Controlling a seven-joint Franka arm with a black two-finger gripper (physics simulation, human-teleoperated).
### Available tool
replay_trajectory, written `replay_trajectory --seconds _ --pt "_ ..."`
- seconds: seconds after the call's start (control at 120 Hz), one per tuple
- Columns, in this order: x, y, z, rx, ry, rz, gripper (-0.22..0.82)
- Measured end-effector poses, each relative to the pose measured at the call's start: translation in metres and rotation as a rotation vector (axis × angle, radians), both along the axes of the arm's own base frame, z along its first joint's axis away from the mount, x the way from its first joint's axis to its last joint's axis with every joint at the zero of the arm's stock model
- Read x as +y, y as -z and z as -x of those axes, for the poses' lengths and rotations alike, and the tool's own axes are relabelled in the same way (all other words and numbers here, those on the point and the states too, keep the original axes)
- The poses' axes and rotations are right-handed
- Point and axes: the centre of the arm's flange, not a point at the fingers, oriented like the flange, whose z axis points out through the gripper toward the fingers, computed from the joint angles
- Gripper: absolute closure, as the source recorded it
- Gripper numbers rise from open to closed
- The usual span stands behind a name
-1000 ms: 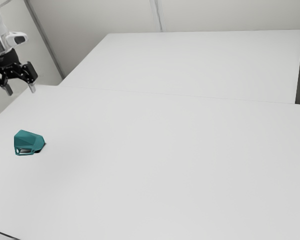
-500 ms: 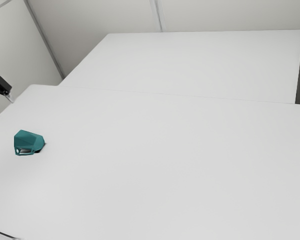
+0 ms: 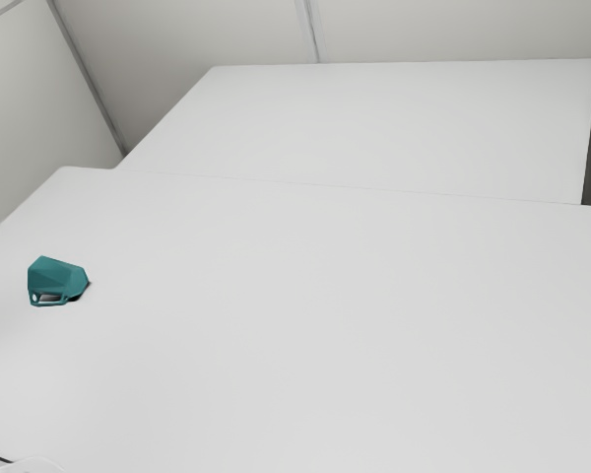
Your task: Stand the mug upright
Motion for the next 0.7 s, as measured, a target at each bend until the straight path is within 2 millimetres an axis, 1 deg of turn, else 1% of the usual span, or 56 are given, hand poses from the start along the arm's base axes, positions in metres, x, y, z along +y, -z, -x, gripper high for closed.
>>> replay_trajectory --seconds 0.033,0.108,0.267,0.333,0.425,0.517,0.6,0.7 --pt "0.007 0.005 0.002 -0.006 0.009 -0.001 0.02" --pt "0.023 0.011 0.015 -0.026 0.017 -0.002 0.02" --pt "0.038 0.019 0.028 -0.078 0.045 0.005 0.02" --pt "0.046 0.017 0.021 -0.110 0.066 -0.009 0.02" --pt "0.054 0.027 0.012 -0.139 0.090 -0.005 0.02" --pt "0.060 0.031 0.004 -0.170 0.110 -0.001 0.02" --pt "0.064 0.041 0.004 -0.191 0.104 0.023 0.02" --pt "0.064 0.046 0.003 -0.193 0.083 0.051 0.02"
